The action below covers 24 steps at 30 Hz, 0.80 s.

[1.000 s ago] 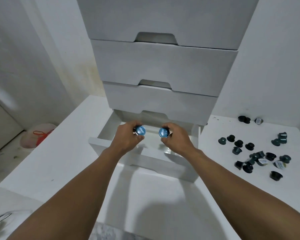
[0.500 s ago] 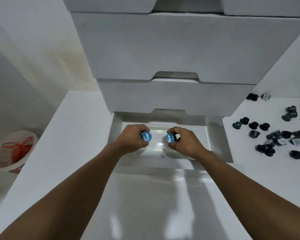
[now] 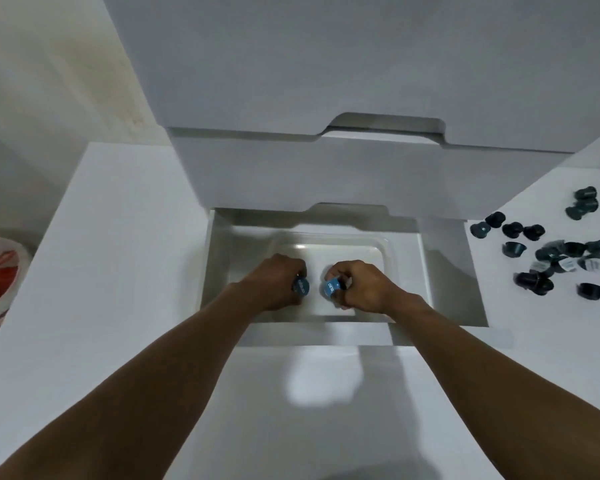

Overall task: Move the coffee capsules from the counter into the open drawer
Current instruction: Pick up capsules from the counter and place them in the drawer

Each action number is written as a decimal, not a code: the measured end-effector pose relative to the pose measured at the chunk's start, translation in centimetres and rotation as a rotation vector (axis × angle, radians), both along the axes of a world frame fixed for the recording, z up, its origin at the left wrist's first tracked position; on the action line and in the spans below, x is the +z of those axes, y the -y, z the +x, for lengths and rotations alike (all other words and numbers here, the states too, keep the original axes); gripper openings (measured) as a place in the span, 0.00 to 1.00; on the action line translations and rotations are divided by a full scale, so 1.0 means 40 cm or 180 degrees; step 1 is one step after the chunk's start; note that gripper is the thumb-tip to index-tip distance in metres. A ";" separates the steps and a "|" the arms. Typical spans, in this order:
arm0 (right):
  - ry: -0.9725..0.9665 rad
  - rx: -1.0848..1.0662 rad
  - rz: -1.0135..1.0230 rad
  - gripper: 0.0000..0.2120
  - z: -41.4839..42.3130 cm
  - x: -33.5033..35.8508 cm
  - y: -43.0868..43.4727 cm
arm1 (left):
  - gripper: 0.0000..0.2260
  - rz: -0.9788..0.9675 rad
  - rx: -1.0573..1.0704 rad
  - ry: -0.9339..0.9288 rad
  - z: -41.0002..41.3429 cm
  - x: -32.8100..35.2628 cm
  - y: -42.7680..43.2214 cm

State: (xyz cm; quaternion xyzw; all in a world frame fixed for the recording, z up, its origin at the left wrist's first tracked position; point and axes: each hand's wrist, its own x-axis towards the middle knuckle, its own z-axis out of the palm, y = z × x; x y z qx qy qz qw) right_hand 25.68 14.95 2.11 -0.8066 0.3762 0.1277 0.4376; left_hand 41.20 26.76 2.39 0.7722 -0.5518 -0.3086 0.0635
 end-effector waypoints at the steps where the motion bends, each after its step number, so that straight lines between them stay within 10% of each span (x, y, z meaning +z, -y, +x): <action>1: -0.0051 0.0043 0.0030 0.16 0.004 -0.011 0.005 | 0.18 0.0103 -0.0076 0.0013 -0.001 -0.007 0.004; 24: -0.0409 0.0144 0.0447 0.08 0.022 -0.046 0.005 | 0.14 0.0758 -0.0344 0.0459 -0.009 -0.022 0.028</action>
